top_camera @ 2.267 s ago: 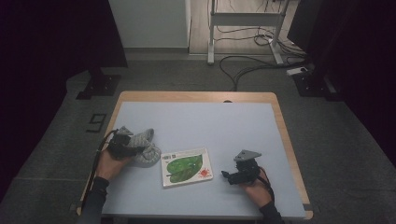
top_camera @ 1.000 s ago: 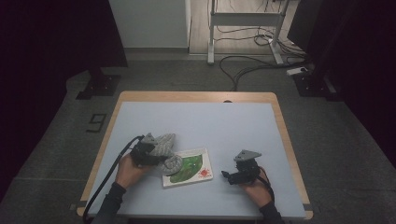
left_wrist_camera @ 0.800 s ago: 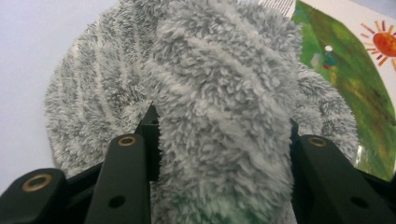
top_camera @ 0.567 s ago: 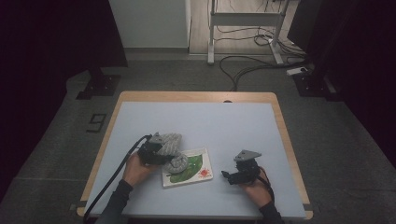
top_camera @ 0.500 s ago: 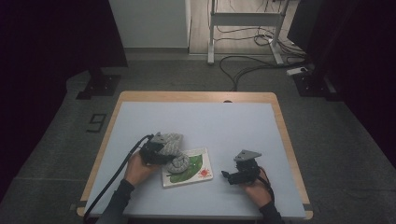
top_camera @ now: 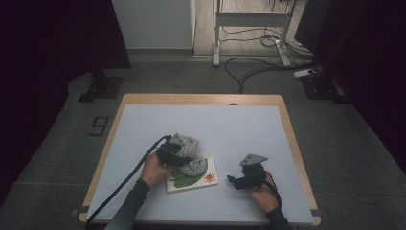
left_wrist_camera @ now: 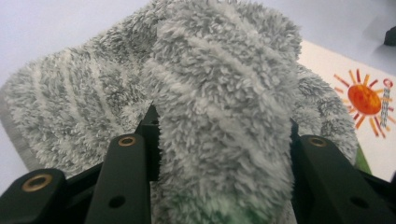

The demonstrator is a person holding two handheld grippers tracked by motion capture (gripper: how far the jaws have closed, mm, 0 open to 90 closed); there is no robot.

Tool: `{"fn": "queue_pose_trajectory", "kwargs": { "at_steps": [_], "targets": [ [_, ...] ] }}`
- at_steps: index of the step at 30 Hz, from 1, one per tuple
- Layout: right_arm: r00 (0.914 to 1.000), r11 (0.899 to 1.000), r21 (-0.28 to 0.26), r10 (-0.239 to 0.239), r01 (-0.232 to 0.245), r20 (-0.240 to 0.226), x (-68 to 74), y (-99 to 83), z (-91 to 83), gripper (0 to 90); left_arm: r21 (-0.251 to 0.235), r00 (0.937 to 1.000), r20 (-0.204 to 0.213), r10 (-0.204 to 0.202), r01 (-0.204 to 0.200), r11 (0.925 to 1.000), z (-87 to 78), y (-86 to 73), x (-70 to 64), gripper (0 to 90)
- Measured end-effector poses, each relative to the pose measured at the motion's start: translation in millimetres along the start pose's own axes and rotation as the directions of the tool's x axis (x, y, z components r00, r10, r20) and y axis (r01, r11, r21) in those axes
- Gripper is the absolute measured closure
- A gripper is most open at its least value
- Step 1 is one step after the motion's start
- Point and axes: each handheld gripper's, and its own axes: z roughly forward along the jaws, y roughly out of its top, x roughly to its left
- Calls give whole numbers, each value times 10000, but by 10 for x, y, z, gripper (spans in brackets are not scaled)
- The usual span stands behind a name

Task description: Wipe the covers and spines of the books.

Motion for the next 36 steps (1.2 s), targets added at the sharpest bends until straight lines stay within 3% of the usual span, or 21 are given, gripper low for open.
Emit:
{"fn": "queue_pose_trajectory", "kwargs": {
  "at_steps": [22, 29, 36],
  "targets": [
    [10000, 10000, 8, -2, 2, -16, -2, 0, -1, 116, -39, 9979, 439, 470, -469, 9989, 447, 484, -247, 546],
    [10000, 10000, 7, 1, -1, -18, -1, 0, -1, 116, 48, 9971, 449, 620, -622, 9980, 457, 498, -305, 549],
    [10000, 10000, -3, -5, 5, -4, 0, -1, -1, 117, 52, 9941, 501, 958, -962, 9954, 452, 466, -462, 548]
  ]
}}
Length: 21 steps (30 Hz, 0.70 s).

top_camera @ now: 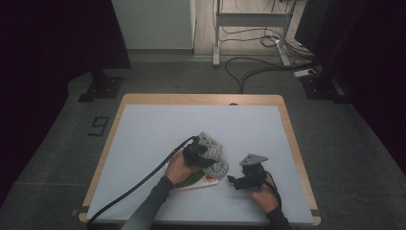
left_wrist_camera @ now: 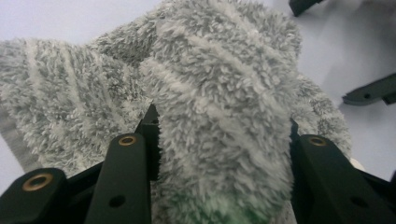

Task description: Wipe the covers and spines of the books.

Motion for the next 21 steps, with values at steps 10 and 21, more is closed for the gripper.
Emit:
{"fn": "queue_pose_trajectory", "kwargs": {
  "at_steps": [10, 21],
  "targets": [
    [10000, 10000, -3, -2, 2, -3, 1, 0, 0, 118, -46, 9995, 153, 280, -279, 9996, -51, -73, -100, 551],
    [10000, 10000, 5, -11, 11, -13, 1, 0, -2, 118, 15, 9995, -41, 324, -324, 9995, -178, -225, -77, 555]
  ]
}}
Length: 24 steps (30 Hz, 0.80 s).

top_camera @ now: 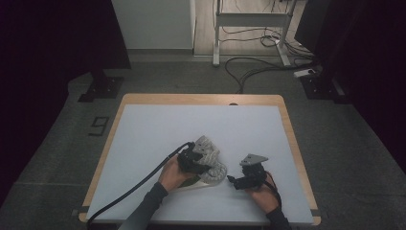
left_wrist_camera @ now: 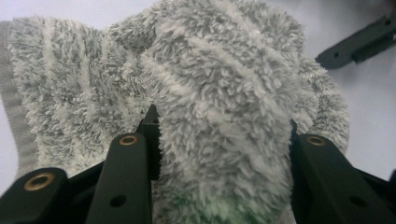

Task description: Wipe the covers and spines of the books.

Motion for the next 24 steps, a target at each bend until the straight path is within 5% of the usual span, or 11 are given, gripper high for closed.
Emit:
{"fn": "queue_pose_trajectory", "kwargs": {
  "at_steps": [24],
  "targets": [
    [10000, 10000, -17, -5, 6, 32, 2, -1, 1, 118, -101, 9978, -262, -615, 613, 9981, -481, -581, 131, 554]
  ]
}}
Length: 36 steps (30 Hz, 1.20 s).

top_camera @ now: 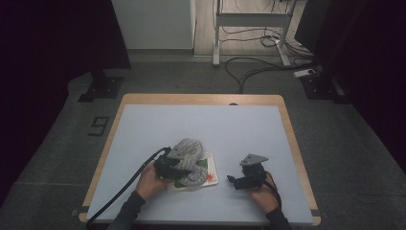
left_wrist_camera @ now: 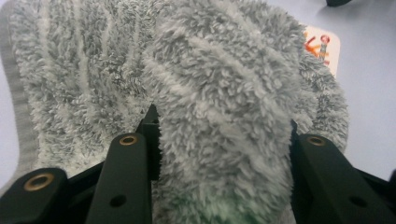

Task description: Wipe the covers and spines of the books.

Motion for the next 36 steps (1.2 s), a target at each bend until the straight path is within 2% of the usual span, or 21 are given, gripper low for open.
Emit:
{"fn": "queue_pose_trajectory", "kwargs": {
  "at_steps": [12, 20, 36],
  "targets": [
    [10000, 10000, -2, -6, 6, 4, 0, 0, 0, 119, -113, 9987, -226, -464, 461, 9989, -231, -278, 63, 554],
    [10000, 10000, -4, -3, 3, 4, 0, 0, 0, 119, -179, 9983, -315, -492, 487, 9987, -275, -349, -20, 554],
    [10000, 10000, -5, -6, 6, 10, 1, 0, 0, 119, -384, 9987, -163, -473, 466, 9982, -375, -519, -209, 551]
  ]
}}
